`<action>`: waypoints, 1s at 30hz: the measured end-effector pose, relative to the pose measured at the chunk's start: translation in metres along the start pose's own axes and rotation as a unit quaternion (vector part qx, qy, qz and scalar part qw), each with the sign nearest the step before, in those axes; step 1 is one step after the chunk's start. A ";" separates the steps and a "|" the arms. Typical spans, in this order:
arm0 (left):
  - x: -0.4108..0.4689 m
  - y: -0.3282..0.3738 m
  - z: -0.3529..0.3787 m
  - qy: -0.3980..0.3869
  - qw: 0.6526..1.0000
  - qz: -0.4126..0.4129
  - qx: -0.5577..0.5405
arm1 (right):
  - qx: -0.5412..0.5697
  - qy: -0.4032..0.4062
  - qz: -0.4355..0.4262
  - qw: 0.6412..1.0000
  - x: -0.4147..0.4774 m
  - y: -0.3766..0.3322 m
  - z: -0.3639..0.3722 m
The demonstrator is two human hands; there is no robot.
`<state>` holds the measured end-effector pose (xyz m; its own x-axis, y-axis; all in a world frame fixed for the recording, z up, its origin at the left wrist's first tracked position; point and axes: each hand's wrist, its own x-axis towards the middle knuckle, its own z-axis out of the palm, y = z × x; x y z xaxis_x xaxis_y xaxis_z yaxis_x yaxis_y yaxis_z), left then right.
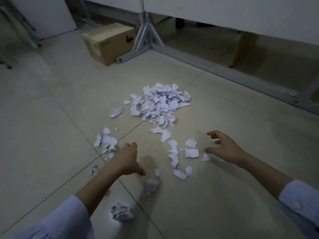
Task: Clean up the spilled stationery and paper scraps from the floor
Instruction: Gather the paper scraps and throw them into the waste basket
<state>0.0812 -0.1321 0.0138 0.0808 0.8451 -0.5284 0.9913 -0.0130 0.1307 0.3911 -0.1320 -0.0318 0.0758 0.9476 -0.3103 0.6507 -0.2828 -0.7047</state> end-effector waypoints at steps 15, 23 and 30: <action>-0.047 -0.073 0.097 -0.087 0.988 -0.123 -0.045 | -0.199 -0.184 -0.120 0.955 0.025 0.016 0.072; -0.031 -0.049 0.108 0.029 0.990 -0.048 -0.126 | -0.236 -0.186 -0.235 0.925 -0.008 -0.002 0.122; -0.010 -0.038 0.111 0.095 0.973 0.000 -0.209 | -0.216 -0.139 -0.242 0.936 -0.020 -0.018 0.162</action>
<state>0.0539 -0.1998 -0.0791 0.0205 0.9292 -0.3690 0.8589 0.1725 0.4821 0.2555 -0.1697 -0.1165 -0.4676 0.8566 -0.2181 0.8066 0.3125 -0.5017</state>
